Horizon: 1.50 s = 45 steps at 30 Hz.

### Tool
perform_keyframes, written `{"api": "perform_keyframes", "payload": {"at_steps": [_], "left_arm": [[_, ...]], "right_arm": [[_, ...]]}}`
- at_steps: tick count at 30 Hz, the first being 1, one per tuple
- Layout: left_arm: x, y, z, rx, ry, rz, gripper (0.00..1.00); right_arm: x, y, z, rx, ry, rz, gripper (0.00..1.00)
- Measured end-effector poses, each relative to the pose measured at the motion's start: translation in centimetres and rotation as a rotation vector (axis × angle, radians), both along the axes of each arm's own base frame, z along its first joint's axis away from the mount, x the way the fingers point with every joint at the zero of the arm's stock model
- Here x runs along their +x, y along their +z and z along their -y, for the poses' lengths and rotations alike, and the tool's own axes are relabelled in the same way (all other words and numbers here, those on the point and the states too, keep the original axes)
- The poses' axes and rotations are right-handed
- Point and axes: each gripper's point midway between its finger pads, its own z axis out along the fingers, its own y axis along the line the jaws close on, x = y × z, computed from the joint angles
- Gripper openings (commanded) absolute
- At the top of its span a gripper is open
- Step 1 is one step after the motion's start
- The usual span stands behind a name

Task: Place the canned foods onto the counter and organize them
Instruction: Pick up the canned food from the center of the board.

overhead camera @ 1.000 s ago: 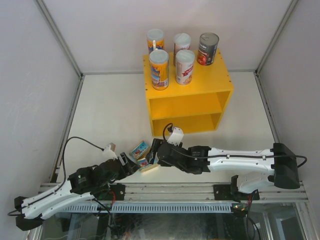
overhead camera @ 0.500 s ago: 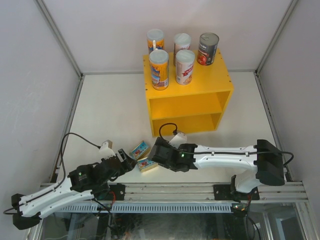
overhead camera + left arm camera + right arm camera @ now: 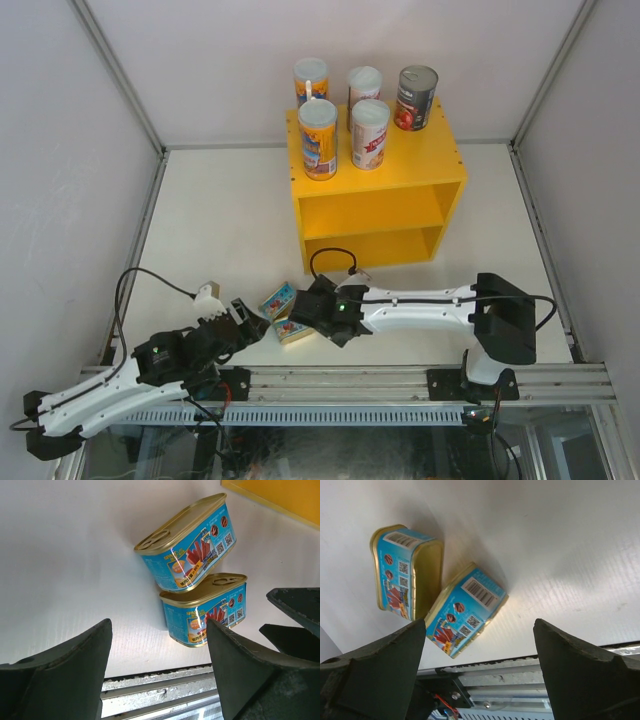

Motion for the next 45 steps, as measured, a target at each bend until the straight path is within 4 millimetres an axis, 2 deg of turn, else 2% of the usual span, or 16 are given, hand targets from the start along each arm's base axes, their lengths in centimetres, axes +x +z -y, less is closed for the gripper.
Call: {"api": "perform_keyframes", "payload": {"at_steps": [8,15,36,45], "left_arm": [[0.2,0.0,-0.3,0.008,0.010,0.011,0.79],[0.3,0.3,-0.3,-0.006,0.013,0.021,0.79],[0.2,0.3,-0.5,-0.009,0.017,0.023,0.79],[0.2,0.4,-0.5,-0.022,0.021,0.025,0.79]], "right_arm": [[1.6,0.2,-2.2,0.019,-0.033,0.004,0.87],[1.7,-0.1,-2.0,0.012,-0.048,-0.006,0.85],[1.6,-3.2,-2.9,-0.013,-0.050,-0.054,0.83],[1.7,-3.4,-3.2,-0.001,-0.051,-0.062,0.80]]}}
